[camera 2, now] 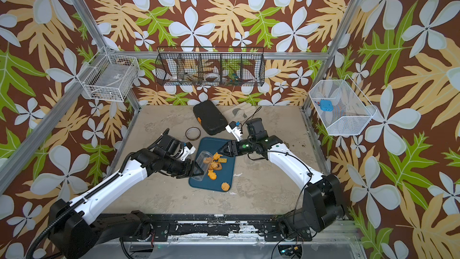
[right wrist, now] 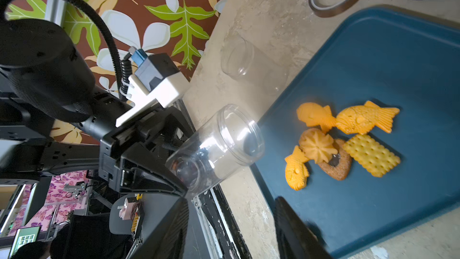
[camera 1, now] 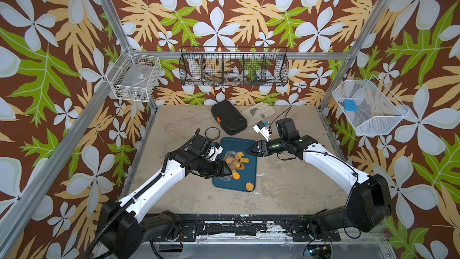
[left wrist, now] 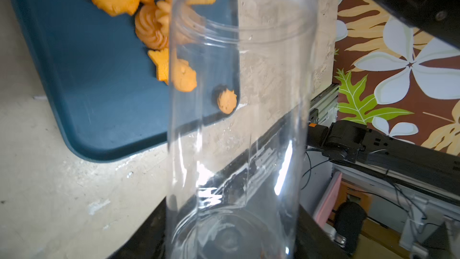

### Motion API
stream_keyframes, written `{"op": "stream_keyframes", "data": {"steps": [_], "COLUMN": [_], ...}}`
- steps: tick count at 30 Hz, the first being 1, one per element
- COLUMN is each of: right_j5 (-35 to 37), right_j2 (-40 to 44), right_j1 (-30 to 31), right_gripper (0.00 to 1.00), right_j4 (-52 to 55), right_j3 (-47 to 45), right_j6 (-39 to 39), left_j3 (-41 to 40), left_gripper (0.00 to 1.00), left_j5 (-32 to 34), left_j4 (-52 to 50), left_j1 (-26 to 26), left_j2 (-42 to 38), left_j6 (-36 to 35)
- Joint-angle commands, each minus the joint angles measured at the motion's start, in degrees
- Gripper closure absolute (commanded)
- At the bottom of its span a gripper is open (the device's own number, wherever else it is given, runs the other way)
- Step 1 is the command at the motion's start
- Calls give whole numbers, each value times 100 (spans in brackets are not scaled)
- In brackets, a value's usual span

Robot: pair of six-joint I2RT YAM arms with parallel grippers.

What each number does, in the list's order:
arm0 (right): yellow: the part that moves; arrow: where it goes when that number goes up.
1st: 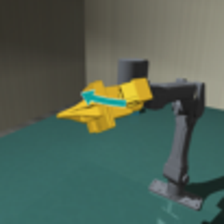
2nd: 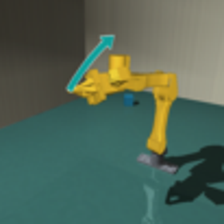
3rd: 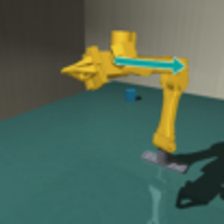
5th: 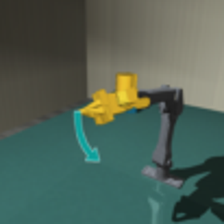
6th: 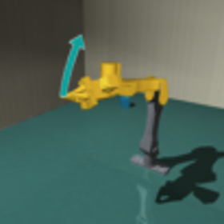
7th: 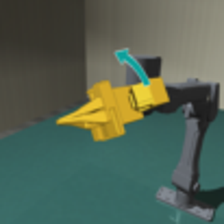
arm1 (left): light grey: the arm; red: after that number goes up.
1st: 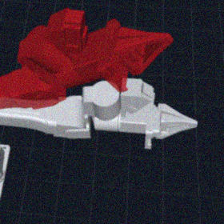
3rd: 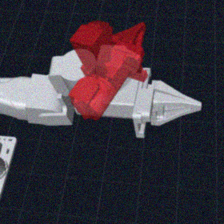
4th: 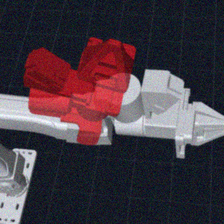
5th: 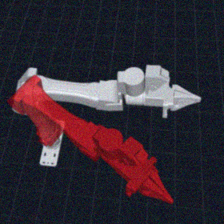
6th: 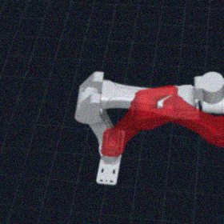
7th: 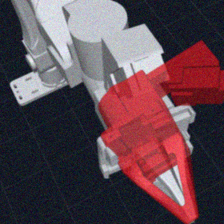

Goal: Pour the cookies out of the jar
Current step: Place the jar at the center of the board.

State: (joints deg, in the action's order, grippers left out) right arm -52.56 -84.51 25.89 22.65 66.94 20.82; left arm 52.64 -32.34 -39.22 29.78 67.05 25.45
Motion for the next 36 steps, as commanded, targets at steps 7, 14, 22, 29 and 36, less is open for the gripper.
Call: {"op": "stream_keyframes", "data": {"steps": [7, 14, 22, 29, 36], "right_j5": [-71, -57, 166, 107, 156], "right_j2": [-108, -333, -470, -735, -799], "right_j1": [159, 736, 958, 962, 1058], "right_gripper": [0, 0, 0, 0, 0], "right_j4": [940, 1017, 799, 434, 246], "right_j3": [691, 1342, 1442, 1718, 2008], "right_j6": [-22, 10, 329, 571, 616], "left_j3": [-989, -1094, -1024, -1114, -1011], "left_gripper": [55, 55, 55, 55, 55], "left_j5": [388, 307, 256, 249, 203], "left_j4": [2579, 2495, 2524, 2466, 2288], "left_j1": [19, 19, 19, 19, 19], "left_j2": [-1605, -1783, -1955, -2249, -2195], "left_j6": [-972, -1295, -1309, -1720, -1938]}}
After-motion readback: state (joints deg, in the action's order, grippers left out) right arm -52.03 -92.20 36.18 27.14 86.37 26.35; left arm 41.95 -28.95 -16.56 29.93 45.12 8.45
